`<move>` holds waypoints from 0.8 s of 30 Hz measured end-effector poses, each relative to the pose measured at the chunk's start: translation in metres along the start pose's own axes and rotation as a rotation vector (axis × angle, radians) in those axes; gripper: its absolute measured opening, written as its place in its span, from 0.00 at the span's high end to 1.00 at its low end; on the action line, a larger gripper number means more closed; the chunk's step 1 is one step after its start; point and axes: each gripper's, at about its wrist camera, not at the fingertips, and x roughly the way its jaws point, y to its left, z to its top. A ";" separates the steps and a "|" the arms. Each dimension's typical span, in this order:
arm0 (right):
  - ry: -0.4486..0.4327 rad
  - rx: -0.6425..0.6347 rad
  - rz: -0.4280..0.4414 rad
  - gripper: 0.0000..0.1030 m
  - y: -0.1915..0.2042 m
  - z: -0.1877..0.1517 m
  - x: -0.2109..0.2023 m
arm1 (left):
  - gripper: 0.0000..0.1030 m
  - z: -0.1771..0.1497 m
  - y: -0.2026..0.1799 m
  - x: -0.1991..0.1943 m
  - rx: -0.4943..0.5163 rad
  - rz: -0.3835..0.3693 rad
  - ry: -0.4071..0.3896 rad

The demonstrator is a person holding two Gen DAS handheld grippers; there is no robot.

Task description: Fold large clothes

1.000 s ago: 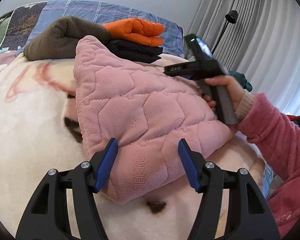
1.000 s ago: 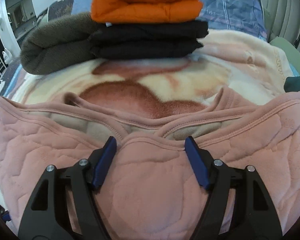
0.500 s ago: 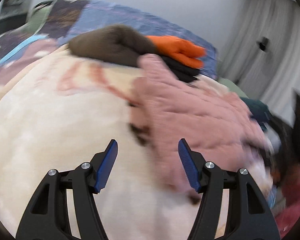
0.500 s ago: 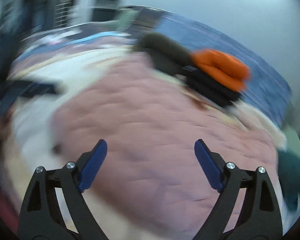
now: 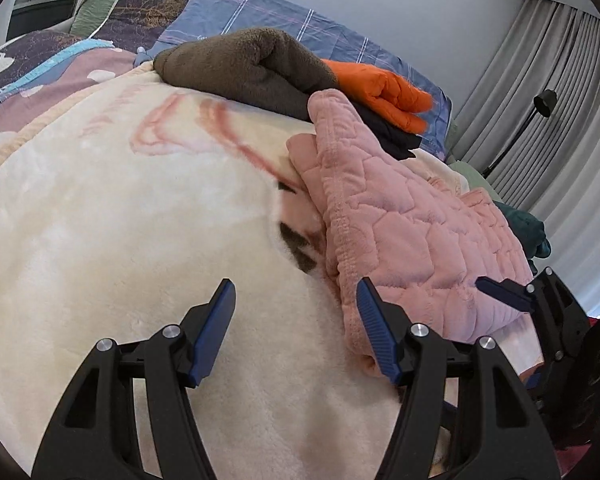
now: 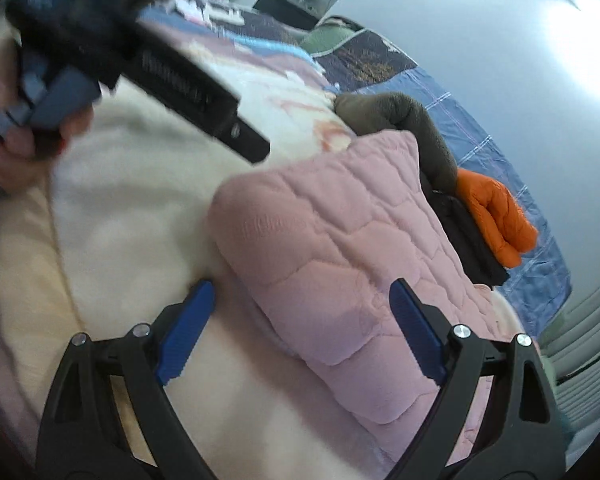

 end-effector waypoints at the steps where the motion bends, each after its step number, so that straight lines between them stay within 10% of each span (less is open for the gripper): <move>1: 0.014 -0.012 -0.022 0.12 0.002 -0.002 0.003 | 0.38 0.000 0.001 0.001 -0.004 -0.007 0.003; 20: -0.020 -0.096 -0.133 0.12 0.009 0.018 0.036 | 0.38 -0.002 0.037 0.006 -0.173 -0.217 0.000; 24: -0.043 -0.119 -0.133 0.31 0.018 0.025 0.041 | 0.38 -0.001 0.042 0.006 -0.196 -0.250 -0.004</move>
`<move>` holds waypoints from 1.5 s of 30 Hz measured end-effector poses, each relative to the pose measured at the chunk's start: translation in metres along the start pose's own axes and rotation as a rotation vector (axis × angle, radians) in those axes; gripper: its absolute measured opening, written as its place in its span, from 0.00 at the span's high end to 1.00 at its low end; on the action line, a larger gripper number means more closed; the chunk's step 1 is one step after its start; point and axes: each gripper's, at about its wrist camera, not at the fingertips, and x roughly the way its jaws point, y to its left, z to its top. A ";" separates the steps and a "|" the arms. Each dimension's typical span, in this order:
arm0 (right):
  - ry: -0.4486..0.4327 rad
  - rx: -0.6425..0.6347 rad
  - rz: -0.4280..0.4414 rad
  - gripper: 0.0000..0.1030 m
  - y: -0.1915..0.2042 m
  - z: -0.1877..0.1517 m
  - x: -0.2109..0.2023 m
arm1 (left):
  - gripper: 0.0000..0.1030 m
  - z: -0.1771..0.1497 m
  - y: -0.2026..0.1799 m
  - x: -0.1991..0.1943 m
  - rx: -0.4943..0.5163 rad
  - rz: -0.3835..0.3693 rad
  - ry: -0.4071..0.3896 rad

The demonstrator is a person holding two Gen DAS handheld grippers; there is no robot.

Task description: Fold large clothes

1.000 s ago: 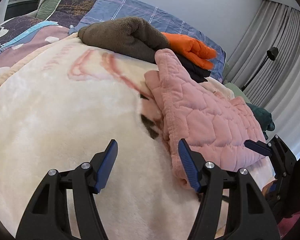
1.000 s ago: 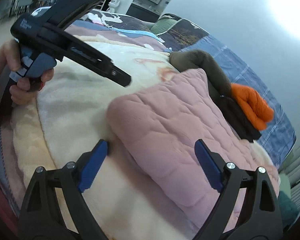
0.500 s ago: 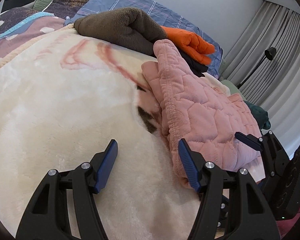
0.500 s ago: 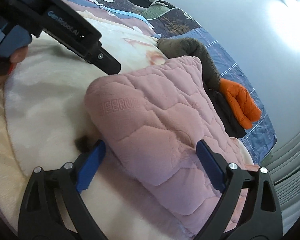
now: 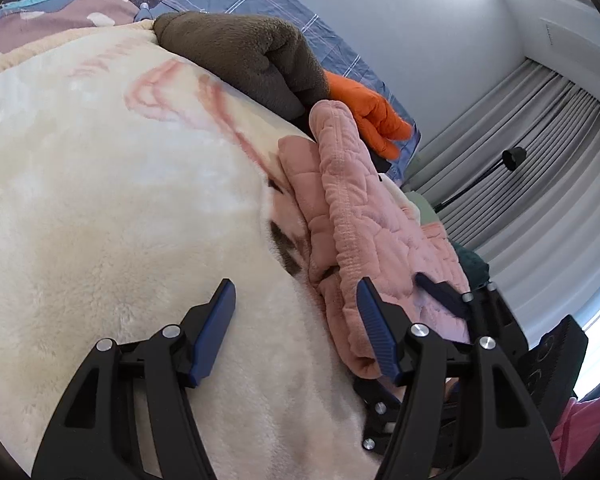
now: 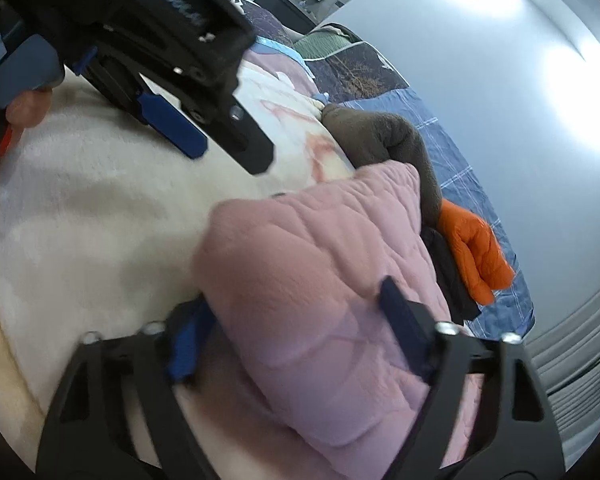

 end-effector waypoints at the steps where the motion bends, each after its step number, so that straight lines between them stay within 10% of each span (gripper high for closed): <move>1: -0.014 -0.017 -0.014 0.40 0.004 0.002 0.000 | 0.38 0.000 0.000 0.000 -0.001 -0.005 0.001; 6: -0.039 0.004 -0.021 0.64 0.003 0.005 -0.001 | 0.38 0.001 0.003 -0.002 -0.014 -0.027 0.001; 18: -0.034 0.175 0.070 0.66 -0.027 -0.002 0.001 | 0.35 0.072 -0.058 0.034 0.173 -0.017 0.127; 27: -0.038 0.253 0.104 0.70 -0.046 -0.002 -0.002 | 0.34 0.107 -0.024 0.144 -0.023 -0.108 0.352; 29: -0.054 0.310 0.131 0.71 -0.058 -0.004 -0.003 | 0.50 0.111 -0.026 0.143 -0.041 -0.113 0.331; 33: -0.105 0.441 0.146 0.73 -0.086 -0.011 -0.014 | 0.66 0.118 -0.063 0.132 0.057 -0.055 0.276; 45: -0.291 0.915 0.085 0.74 -0.205 -0.086 -0.096 | 0.70 0.136 -0.241 0.124 0.372 -0.088 0.209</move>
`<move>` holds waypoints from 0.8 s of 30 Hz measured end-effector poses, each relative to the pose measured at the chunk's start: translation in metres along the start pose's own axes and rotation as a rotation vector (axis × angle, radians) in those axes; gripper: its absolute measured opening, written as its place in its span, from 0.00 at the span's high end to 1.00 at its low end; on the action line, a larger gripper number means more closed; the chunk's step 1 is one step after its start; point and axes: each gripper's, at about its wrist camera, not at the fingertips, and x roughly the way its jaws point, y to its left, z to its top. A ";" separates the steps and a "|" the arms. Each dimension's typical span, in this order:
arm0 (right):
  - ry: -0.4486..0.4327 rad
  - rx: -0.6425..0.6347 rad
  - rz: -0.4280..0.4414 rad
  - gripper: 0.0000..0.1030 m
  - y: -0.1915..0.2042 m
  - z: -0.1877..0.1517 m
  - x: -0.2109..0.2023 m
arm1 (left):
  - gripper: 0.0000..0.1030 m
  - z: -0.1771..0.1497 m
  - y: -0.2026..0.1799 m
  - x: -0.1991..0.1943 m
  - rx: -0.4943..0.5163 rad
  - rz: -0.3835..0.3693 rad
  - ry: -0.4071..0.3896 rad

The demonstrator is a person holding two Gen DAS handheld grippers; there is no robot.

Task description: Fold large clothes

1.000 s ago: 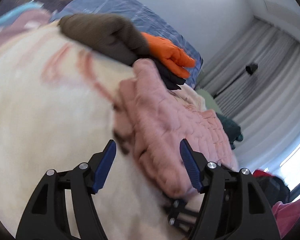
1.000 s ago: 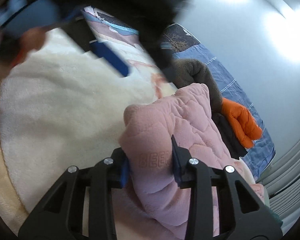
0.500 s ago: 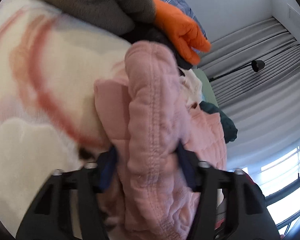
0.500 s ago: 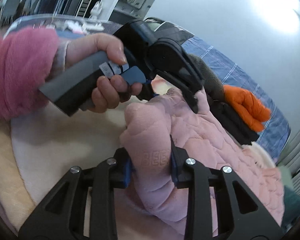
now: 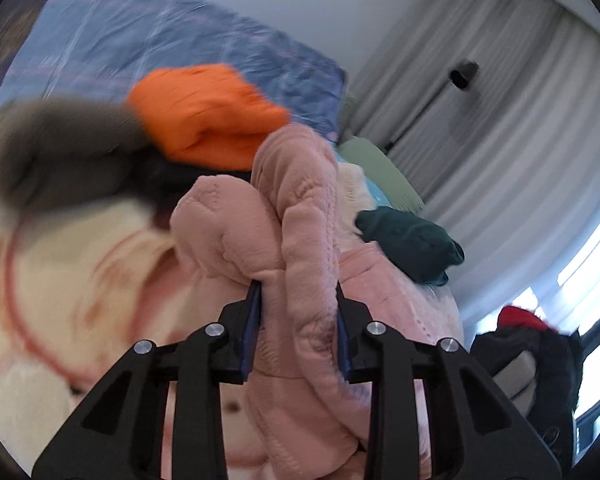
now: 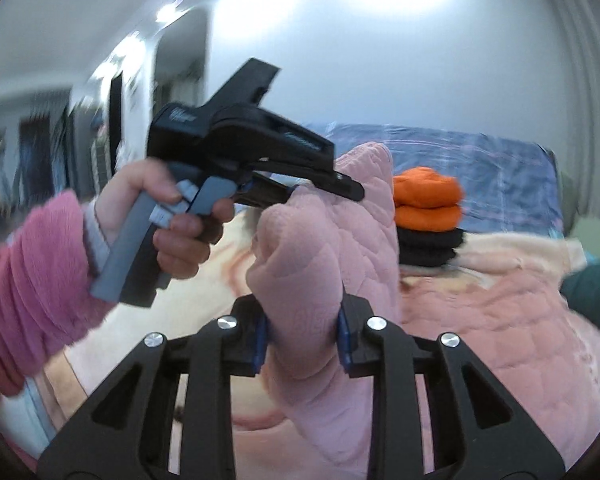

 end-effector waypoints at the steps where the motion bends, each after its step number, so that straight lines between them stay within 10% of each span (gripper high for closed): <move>1: -0.013 0.044 -0.008 0.74 -0.016 0.004 -0.006 | 0.70 0.007 -0.023 0.010 0.045 0.007 0.009; 14: -0.029 0.611 -0.168 0.77 -0.206 -0.064 -0.090 | 0.92 0.013 -0.196 0.171 0.359 -0.017 0.209; 24: 0.042 0.823 -0.100 0.77 -0.242 -0.136 -0.091 | 0.91 0.011 -0.163 0.160 0.367 0.060 0.166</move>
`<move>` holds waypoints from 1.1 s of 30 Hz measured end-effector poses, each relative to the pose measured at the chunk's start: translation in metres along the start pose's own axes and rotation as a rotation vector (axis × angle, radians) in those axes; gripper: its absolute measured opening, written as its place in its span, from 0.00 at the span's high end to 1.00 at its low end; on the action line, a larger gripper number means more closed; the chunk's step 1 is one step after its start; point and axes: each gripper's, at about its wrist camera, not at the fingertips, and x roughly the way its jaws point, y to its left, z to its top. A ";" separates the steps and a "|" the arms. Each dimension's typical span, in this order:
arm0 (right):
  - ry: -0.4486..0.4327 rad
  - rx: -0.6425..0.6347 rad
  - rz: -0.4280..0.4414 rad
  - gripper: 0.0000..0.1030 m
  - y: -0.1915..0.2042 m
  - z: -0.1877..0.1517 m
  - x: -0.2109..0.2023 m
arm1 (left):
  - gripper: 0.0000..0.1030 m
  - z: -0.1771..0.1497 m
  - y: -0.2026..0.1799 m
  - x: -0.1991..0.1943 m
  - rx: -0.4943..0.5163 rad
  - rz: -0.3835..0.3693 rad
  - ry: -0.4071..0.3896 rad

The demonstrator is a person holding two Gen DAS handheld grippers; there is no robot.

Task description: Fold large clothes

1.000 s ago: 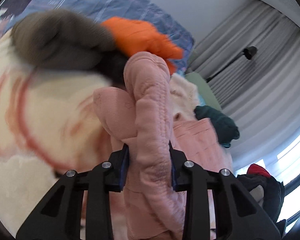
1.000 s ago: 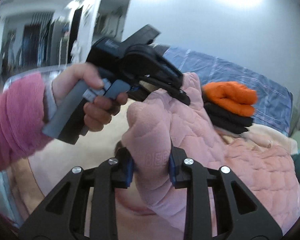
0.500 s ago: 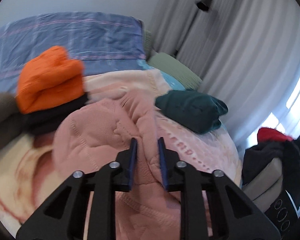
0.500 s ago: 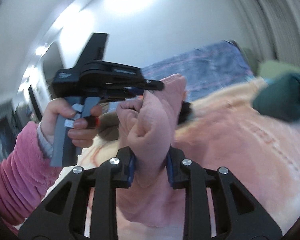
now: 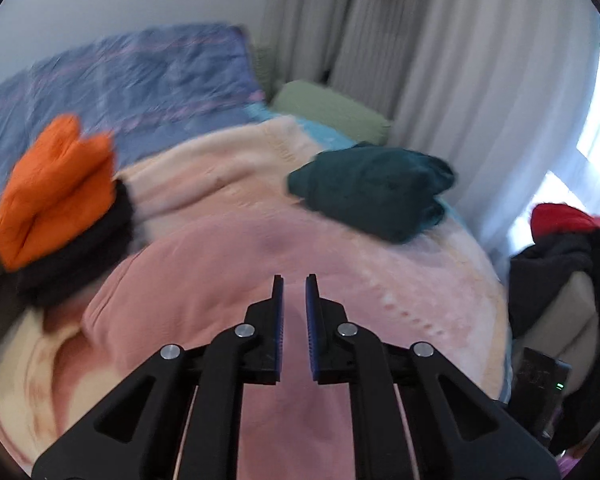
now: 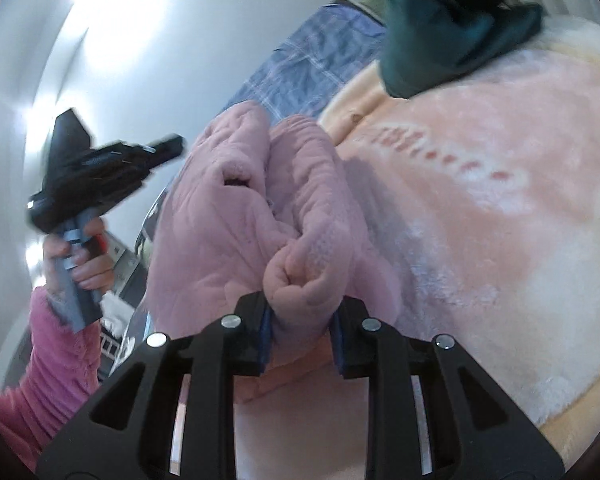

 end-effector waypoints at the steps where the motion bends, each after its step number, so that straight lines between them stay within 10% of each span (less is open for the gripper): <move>1: 0.003 -0.019 0.012 0.76 0.003 0.000 0.000 | 0.91 -0.006 0.013 0.005 -0.040 -0.018 0.027; 5: 0.020 -0.043 0.014 0.64 0.006 -0.003 0.001 | 0.88 -0.025 0.021 0.020 0.010 -0.015 0.044; 7: 0.000 -0.055 -0.050 0.39 0.004 -0.001 -0.005 | 0.87 -0.032 0.017 0.031 0.035 0.004 0.058; 12: -0.070 -0.108 -0.091 0.34 0.012 0.016 -0.031 | 0.87 -0.042 0.011 0.059 0.090 0.068 0.075; 18: -0.098 -0.254 0.013 0.69 0.061 0.022 -0.039 | 0.88 -0.040 0.006 0.063 0.112 0.068 0.070; 21: -0.022 -0.299 -0.119 0.84 0.069 0.019 0.001 | 0.88 -0.042 0.002 0.062 0.132 0.084 0.058; 28: 0.112 -0.234 -0.304 0.90 0.028 -0.006 0.053 | 0.86 -0.048 -0.016 0.070 0.211 0.106 0.027; 33: 0.139 -0.229 -0.281 0.90 0.027 -0.006 0.054 | 0.86 -0.047 -0.012 0.067 0.199 0.090 0.013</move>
